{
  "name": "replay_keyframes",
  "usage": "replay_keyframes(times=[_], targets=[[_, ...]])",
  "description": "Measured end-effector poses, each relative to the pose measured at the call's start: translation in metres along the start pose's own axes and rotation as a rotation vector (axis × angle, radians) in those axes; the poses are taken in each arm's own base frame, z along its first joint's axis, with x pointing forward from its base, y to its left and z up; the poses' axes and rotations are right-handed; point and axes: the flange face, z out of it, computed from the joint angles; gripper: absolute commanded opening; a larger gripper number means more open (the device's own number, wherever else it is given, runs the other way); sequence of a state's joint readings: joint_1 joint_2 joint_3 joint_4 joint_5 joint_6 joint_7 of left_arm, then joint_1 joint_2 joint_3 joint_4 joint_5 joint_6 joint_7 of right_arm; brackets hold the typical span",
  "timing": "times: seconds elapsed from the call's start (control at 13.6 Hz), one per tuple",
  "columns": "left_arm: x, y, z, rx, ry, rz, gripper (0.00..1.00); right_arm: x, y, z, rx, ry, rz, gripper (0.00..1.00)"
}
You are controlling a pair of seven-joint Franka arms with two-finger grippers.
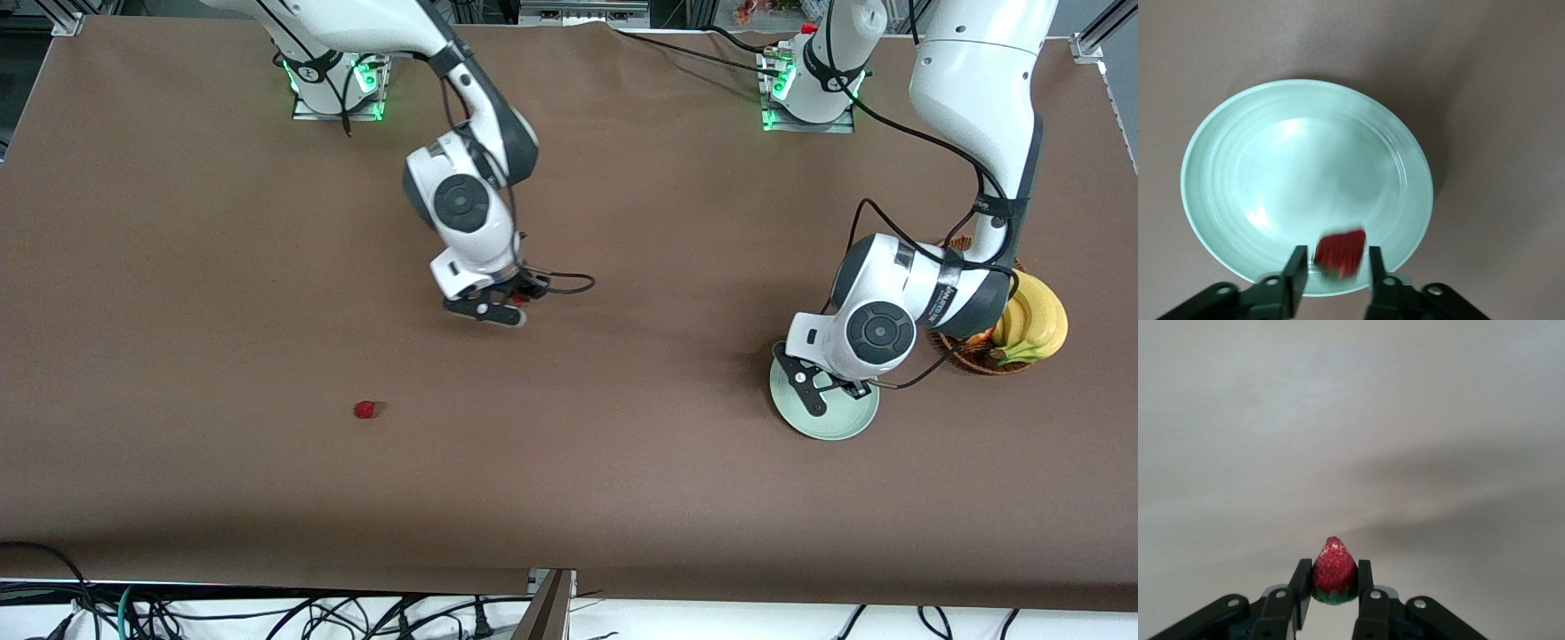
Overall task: Collect all strawberries into plate
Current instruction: 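Drop the strawberry on the plate with the left gripper while the right gripper sets another, then grasp the mid-table strawberry with the left gripper while the right gripper grasps the last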
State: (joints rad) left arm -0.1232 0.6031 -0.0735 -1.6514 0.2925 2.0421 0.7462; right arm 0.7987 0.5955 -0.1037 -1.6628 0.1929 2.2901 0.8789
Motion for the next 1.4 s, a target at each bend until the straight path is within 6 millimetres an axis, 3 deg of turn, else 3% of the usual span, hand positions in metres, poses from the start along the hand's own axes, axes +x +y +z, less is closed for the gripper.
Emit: replay_keyframes(times=[0.37, 0.66, 0.73, 0.88, 1.03, 1.18, 1.4], targets=[[0.003, 0.002, -0.001, -0.001, 0.006, 0.014, 1.00, -0.024, -0.087, 0.019, 0.101, 0.021, 0.183, 0.24], [0.004, 0.003, -0.002, -0.001, 0.007, 0.017, 1.00, -0.043, -0.118, 0.060, 0.187, 0.039, 0.262, 0.34], [0.005, 0.004, -0.002, -0.001, 0.009, 0.018, 1.00, -0.050, -0.122, 0.072, 0.199, 0.043, 0.270, 0.44], [0.009, 0.007, -0.005, -0.024, 0.036, 0.005, 1.00, -0.059, -0.125, 0.084, 0.207, 0.047, 0.272, 0.98], [0.011, 0.010, -0.009, -0.053, 0.070, -0.015, 1.00, -0.044, -0.124, 0.067, 0.199, 0.075, 0.251, 1.00], [0.016, 0.014, -0.016, -0.061, 0.086, -0.025, 1.00, -0.008, -0.109, 0.029, 0.141, 0.080, 0.199, 1.00], [0.034, 0.036, -0.032, -0.082, 0.093, -0.157, 1.00, 0.061, -0.058, -0.037, 0.063, 0.047, 0.104, 1.00]])
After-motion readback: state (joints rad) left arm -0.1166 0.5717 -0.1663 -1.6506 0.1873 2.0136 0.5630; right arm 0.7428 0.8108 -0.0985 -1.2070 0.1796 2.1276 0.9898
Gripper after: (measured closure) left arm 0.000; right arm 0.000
